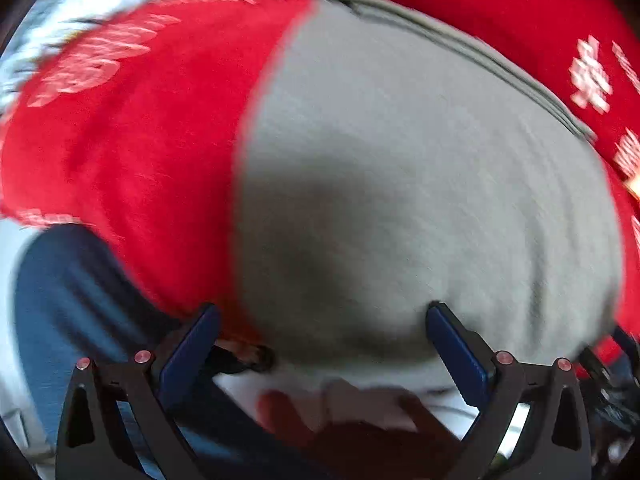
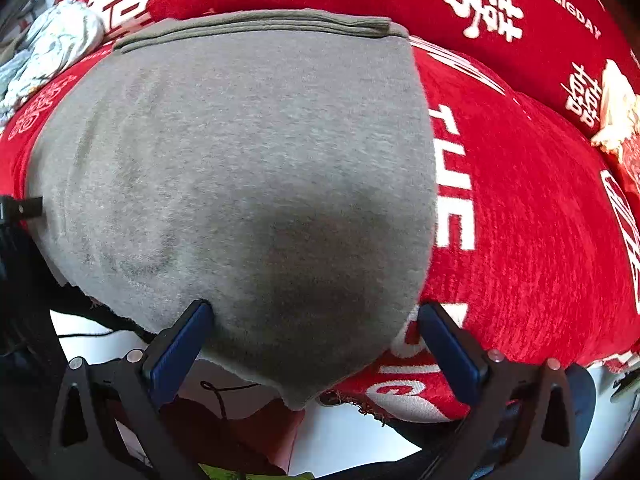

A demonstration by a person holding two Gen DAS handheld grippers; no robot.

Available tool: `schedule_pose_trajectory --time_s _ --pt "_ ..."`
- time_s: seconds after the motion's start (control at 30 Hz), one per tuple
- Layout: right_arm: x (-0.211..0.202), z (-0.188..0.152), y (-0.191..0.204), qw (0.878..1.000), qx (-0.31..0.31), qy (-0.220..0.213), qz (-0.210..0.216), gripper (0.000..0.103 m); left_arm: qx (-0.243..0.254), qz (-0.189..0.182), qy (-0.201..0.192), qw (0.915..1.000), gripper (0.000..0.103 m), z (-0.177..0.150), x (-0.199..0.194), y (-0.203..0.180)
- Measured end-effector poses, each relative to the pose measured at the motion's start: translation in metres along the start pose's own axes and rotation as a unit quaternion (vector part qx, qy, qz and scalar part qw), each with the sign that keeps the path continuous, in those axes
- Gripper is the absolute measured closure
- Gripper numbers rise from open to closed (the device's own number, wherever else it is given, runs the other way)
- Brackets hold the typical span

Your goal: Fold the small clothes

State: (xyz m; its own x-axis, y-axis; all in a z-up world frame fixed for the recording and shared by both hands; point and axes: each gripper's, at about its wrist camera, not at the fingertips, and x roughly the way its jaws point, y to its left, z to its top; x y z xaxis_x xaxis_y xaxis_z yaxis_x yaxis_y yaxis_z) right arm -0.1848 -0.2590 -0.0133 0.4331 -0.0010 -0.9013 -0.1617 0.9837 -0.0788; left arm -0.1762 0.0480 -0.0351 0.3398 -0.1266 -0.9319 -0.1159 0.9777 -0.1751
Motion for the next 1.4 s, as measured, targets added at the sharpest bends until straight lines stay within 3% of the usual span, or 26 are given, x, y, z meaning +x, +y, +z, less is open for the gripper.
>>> schedule_pose_trajectory --time_s 0.03,0.1,0.13,0.17,0.2,0.27,0.33,0.47,0.57,0.63,0.77,0.83,0.87,0.9,0.93,0.97,1.0,1.03,1.07,1.2,1.33,1.4 --pt "0.0 0.0 0.005 1.0 -0.011 0.0 0.004 0.002 0.007 -0.008 0.003 0.9999 0.007 0.0 0.001 -0.003" --pt "-0.004 -0.001 0.012 1.0 -0.03 -0.005 -0.002 0.024 0.021 -0.017 -0.001 0.9996 0.02 -0.001 -0.002 -0.01" --pt "-0.008 -0.001 0.015 0.999 -0.039 -0.01 -0.015 0.042 0.024 -0.023 -0.003 0.9994 0.025 -0.001 -0.004 -0.011" --pt "-0.014 0.0 0.016 0.999 -0.046 -0.016 -0.001 0.074 0.025 -0.027 -0.007 0.9993 0.039 -0.002 -0.008 -0.011" --pt "-0.018 0.001 0.016 0.999 -0.047 -0.019 0.015 0.085 0.023 -0.03 -0.013 0.9992 0.061 -0.003 -0.013 -0.01" --pt "-0.025 0.006 0.009 0.998 -0.033 -0.022 0.047 0.086 0.02 -0.043 -0.021 0.9987 0.084 -0.001 -0.023 -0.005" --pt "-0.033 0.013 -0.001 0.995 -0.005 -0.037 0.092 0.086 0.007 -0.082 -0.03 0.9961 0.084 0.007 -0.034 0.001" --pt "-0.059 0.04 -0.023 0.983 0.045 -0.1 0.145 0.086 0.011 -0.09 -0.079 0.9927 0.084 0.036 -0.057 -0.004" --pt "-0.07 0.07 -0.035 0.974 0.062 -0.159 0.148 0.086 0.015 -0.088 -0.114 0.9894 0.084 0.07 -0.071 -0.015" --pt "-0.062 0.09 -0.04 0.972 0.078 -0.174 0.14 0.086 0.017 -0.081 -0.13 0.9881 0.083 0.104 -0.067 -0.021" --pt "-0.019 0.124 -0.042 0.975 0.11 -0.151 0.121 0.086 -0.002 -0.078 -0.101 0.9919 0.083 0.14 -0.036 -0.021" --pt "-0.002 0.128 -0.042 0.976 0.121 -0.132 0.123 0.086 -0.002 -0.082 -0.098 0.9917 0.083 0.131 -0.029 -0.016" --pt "-0.002 0.127 -0.045 0.976 0.122 -0.128 0.127 0.081 -0.002 -0.096 -0.099 0.9905 0.08 0.128 -0.028 -0.014" --pt "0.0 0.126 -0.045 0.976 0.122 -0.123 0.131 0.079 0.004 -0.119 -0.098 0.9881 0.06 0.125 -0.029 -0.01" --pt "0.002 0.125 -0.046 0.976 0.121 -0.12 0.134 0.07 0.012 -0.143 -0.098 0.9847 0.043 0.12 -0.033 -0.006" --pt "0.001 0.122 -0.047 0.975 0.12 -0.119 0.143 0.053 0.013 -0.155 -0.104 0.9824 0.009 0.117 -0.038 0.0" --pt "0.0 0.118 -0.049 0.973 0.122 -0.123 0.151 0.043 0.003 -0.151 -0.123 0.981 0.001 0.111 -0.044 0.009" --pt "-0.006 0.11 -0.052 0.97 0.127 -0.136 0.156 0.027 -0.008 -0.143 -0.143 0.9793 0.001 0.104 -0.051 0.018" --pt "-0.011 0.103 -0.055 0.968 0.13 -0.148 0.157 0.024 -0.009 -0.145 -0.147 0.9784 0.001 0.099 -0.055 0.025" --pt "-0.018 0.078 -0.06 0.963 0.13 -0.16 0.172 0.024 -0.023 -0.157 -0.126 0.9793 0.001 0.076 -0.053 0.043" --pt "-0.013 0.075 -0.064 0.957 0.146 -0.14 0.206 0.025 -0.015 -0.165 -0.106 0.9804 0.001 0.073 -0.044 0.023" --pt "-0.011 0.078 -0.066 0.955 0.15 -0.134 0.217 0.028 -0.003 -0.167 -0.097 0.9811 0.012 0.075 -0.04 0.006"
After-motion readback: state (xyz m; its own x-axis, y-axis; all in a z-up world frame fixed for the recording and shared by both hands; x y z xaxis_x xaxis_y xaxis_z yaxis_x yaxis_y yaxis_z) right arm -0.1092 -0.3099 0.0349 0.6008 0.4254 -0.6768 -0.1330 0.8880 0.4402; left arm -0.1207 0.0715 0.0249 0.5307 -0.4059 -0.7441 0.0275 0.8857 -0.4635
